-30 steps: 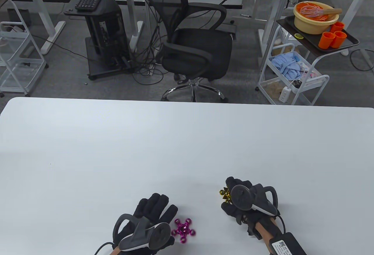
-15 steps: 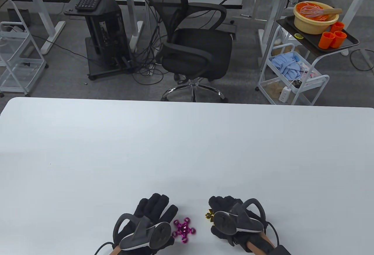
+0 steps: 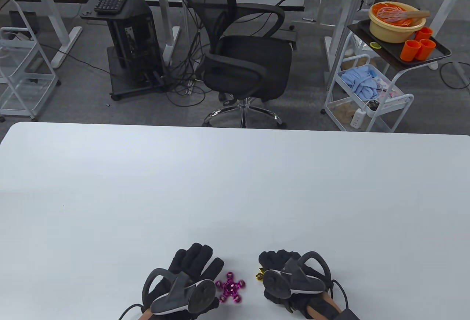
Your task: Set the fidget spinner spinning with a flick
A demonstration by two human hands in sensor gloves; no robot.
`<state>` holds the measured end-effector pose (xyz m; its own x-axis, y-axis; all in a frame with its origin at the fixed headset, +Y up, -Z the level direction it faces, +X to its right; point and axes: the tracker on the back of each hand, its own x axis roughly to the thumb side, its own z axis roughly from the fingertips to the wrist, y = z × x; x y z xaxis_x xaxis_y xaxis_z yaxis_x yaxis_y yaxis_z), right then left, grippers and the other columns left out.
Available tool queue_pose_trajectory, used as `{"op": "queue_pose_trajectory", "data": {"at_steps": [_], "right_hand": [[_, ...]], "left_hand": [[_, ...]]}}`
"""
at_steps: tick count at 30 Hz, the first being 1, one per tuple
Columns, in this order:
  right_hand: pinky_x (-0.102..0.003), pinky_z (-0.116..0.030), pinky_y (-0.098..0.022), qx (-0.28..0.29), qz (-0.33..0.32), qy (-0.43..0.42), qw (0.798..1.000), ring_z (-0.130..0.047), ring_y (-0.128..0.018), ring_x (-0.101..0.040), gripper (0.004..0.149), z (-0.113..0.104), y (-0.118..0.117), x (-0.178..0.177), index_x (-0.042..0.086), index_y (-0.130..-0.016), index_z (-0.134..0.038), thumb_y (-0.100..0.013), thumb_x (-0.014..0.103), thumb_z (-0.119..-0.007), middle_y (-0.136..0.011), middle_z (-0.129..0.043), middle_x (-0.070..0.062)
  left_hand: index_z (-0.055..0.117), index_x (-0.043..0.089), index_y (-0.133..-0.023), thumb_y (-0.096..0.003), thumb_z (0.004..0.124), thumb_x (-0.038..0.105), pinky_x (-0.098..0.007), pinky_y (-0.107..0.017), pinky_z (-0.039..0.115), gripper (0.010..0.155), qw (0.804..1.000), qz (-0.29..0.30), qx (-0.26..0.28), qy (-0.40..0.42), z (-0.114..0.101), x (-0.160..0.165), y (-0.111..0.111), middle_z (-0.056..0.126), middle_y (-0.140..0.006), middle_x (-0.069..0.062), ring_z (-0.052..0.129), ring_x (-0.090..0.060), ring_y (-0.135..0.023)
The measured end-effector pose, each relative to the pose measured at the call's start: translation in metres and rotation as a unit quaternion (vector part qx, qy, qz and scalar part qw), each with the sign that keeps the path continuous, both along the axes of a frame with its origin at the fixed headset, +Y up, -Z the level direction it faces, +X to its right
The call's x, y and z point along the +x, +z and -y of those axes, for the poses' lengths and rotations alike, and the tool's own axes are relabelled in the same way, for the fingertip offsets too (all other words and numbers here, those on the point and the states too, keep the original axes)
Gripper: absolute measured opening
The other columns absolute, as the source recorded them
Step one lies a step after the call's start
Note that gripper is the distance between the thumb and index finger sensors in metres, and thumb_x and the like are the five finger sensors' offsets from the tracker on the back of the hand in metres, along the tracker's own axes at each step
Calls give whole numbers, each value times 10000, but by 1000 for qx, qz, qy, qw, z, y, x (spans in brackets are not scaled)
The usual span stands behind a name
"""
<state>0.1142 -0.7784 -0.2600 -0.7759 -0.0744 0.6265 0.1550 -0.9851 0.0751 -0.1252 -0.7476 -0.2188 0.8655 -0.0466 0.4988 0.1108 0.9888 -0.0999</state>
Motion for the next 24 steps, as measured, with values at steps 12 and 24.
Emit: {"op": "queue_pose_trajectory", "data": {"at_steps": [12,24], "right_hand": [[-701,-501,-689,-24,22,-18,999,-525,-962,-504,913,-11,2,15,98,-1019,-318,-396,599,-760,-1085,-416,-216],[-696,-411,-697,-33,171,-53,983,-448,-946,-548,568,-20,17,60,234,-1021,-460,-513,319,-700,-1085,-375,-249]], "left_hand": [[291,308,-1011,-366,662,670,-626,-762,306,828,999,17,-25,17,-5,12,6,142,-1129,-120,221,-392,-1061],[302,372,-1002,-350,624,682,-622,-753,189,790,993,45,-82,-67,10,122,-13,15,-1106,-110,56,-412,-1028]]}}
